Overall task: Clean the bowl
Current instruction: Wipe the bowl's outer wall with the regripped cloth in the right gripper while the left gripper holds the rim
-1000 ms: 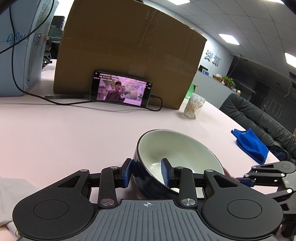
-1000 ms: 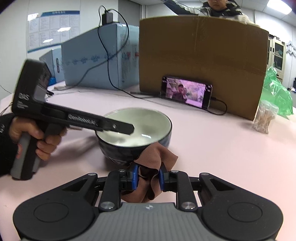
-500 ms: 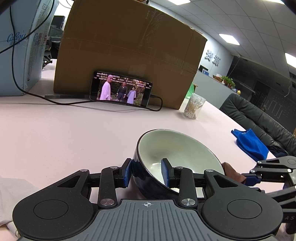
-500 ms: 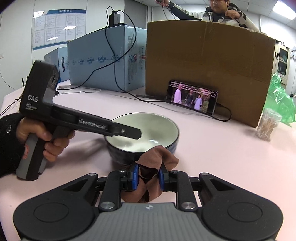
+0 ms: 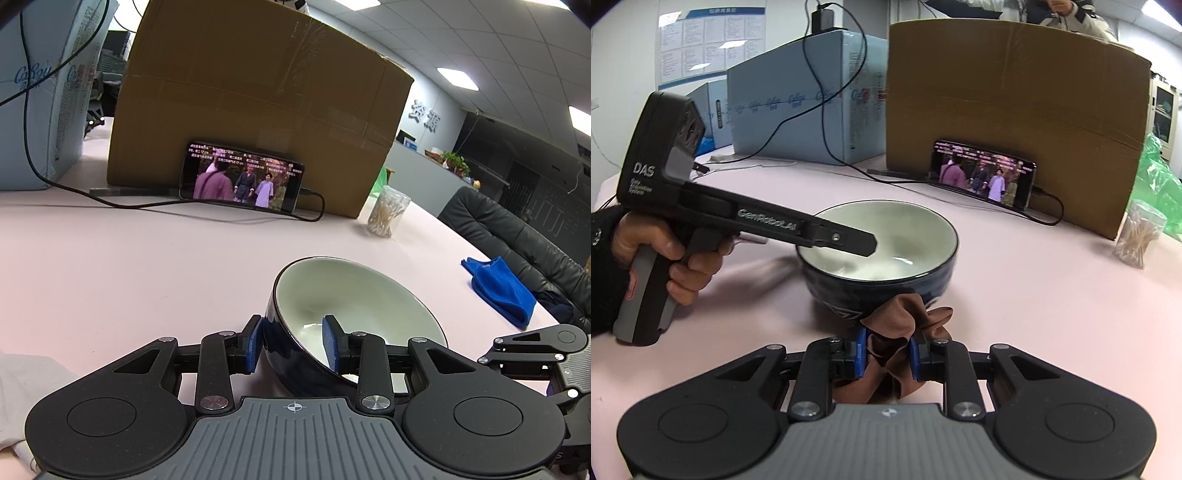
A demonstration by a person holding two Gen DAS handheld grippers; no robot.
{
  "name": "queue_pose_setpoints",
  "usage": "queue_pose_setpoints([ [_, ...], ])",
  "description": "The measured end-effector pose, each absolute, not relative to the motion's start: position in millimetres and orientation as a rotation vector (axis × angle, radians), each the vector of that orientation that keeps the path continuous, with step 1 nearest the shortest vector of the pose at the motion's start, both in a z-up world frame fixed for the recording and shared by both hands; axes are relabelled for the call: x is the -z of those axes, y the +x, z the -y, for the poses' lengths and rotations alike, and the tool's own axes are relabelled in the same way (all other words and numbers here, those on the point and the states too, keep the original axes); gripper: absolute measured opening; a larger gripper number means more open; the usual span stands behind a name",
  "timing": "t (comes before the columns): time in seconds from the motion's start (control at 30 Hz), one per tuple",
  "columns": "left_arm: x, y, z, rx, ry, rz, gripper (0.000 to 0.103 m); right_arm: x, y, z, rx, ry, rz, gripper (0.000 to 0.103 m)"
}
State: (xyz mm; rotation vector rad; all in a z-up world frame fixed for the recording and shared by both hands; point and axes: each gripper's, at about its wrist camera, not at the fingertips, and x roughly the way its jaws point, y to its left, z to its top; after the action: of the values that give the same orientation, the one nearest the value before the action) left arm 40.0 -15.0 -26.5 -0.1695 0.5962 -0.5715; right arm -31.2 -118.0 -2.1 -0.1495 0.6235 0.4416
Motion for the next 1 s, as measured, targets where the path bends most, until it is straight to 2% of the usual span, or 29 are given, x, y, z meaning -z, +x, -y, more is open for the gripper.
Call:
queue_pose_setpoints([
  [0.27, 26.7, 40.4, 14.8, 0.571, -0.169, -0.596, 0.032, -11.6, -28.7, 126.7, -0.385, -0.203, -0.588, 0.024],
  [1.0, 27.9, 42.1, 13.0, 0.572, -0.169, -0.595, 0.032, 2.8, -21.5, 117.3, -0.438, -0.261, -0.638, 0.024],
])
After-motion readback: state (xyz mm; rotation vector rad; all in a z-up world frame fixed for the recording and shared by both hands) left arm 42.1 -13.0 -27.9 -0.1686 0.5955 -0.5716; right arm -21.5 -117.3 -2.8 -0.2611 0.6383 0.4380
